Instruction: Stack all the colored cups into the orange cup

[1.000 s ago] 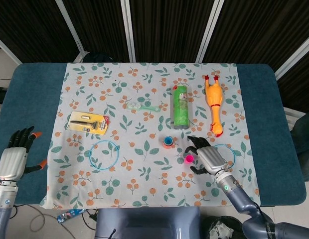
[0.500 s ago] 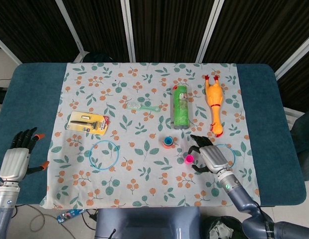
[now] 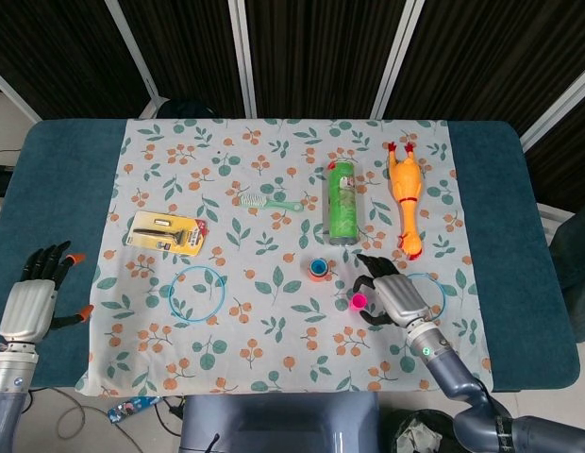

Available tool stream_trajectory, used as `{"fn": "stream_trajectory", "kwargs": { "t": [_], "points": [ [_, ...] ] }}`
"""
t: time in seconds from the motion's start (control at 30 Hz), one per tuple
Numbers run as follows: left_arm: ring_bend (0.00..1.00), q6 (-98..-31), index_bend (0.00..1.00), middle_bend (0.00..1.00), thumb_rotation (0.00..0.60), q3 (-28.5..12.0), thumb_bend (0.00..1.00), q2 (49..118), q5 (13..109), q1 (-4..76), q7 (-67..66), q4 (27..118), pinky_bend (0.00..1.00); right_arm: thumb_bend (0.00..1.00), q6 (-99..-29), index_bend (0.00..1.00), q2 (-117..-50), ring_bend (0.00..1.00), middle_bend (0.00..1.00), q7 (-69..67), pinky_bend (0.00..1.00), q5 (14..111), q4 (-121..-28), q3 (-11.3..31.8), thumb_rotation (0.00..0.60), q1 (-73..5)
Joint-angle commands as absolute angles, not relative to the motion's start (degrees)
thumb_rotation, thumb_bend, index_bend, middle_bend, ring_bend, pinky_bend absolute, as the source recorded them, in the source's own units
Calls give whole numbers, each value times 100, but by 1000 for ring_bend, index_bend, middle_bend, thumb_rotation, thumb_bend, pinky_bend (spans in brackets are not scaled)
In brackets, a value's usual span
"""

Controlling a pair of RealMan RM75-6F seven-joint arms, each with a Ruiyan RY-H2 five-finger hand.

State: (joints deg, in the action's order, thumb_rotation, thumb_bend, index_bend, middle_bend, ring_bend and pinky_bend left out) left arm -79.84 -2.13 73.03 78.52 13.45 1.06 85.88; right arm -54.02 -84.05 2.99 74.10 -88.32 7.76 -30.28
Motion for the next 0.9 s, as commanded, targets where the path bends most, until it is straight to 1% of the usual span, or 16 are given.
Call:
{"fn": "stream_trajectory", "kwargs": {
  "t": [0.03, 0.57, 0.9],
  "points": [
    [0, -7985, 224, 30, 600, -235, 137, 7299, 7842, 1333, 113, 8586, 0, 368, -5416, 420, -8436, 0, 0, 313, 70, 7415, -8810, 779, 600, -3047],
    [0, -7925, 232, 26, 600, -296, 137, 7312, 7859, 1302, 73, 8577, 0, 369, -5347, 462, -8561, 0, 0, 387, 71, 7263, -8714, 800, 600, -3168],
    [0, -7908, 234, 22, 600, -319, 137, 7316, 7879, 1278, 56, 8580, 0, 375, -5363, 511, -8575, 0, 0, 403, 78, 7175, -8696, 814, 600, -3193]
  ]
}}
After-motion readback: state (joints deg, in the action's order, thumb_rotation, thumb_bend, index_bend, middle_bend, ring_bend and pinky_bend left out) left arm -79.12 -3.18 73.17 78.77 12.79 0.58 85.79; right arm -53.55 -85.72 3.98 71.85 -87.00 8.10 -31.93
